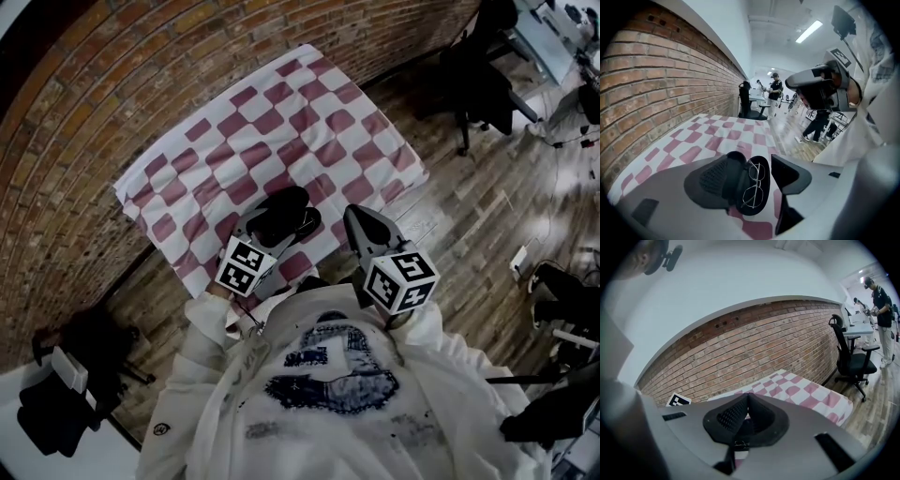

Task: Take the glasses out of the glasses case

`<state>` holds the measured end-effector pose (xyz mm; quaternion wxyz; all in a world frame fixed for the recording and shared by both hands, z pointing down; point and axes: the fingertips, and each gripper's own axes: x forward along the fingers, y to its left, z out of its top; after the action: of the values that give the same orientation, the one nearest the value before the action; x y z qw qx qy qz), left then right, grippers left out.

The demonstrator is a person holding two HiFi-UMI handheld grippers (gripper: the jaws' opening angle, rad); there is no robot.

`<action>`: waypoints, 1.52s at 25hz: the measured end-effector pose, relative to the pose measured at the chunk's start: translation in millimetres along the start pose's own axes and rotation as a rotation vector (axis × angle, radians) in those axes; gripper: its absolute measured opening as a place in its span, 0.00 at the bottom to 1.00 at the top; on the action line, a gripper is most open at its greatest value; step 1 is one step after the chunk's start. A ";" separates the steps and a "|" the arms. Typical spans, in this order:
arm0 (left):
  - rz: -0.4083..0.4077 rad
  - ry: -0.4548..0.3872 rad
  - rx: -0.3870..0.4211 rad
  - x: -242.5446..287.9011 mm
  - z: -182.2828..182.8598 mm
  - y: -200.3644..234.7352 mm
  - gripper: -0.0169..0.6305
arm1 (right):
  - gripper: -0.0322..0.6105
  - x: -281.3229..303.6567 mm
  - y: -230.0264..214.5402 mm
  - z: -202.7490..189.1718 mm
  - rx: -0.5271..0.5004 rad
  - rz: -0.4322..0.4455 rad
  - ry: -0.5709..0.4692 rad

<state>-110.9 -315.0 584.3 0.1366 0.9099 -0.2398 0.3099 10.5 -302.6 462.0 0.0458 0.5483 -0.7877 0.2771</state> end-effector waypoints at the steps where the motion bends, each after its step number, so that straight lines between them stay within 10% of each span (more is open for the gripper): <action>1: -0.019 0.016 0.008 3.9 -3.2 -0.9 0.47 | 0.07 -0.3 -1.4 -0.1 0.003 -0.004 -0.001; 24: -0.210 0.374 0.244 69.6 -64.7 -13.2 0.40 | 0.07 -3.6 -25.1 -4.2 0.040 -0.070 0.004; 38: -0.164 0.474 0.395 89.3 -78.2 -15.8 0.26 | 0.07 -5.5 -32.0 -5.5 0.054 -0.089 0.007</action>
<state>-79.8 -301.9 699.3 0.0339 0.8375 -0.0624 0.5419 39.9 -303.2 477.0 0.0462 0.5829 -0.7546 0.2978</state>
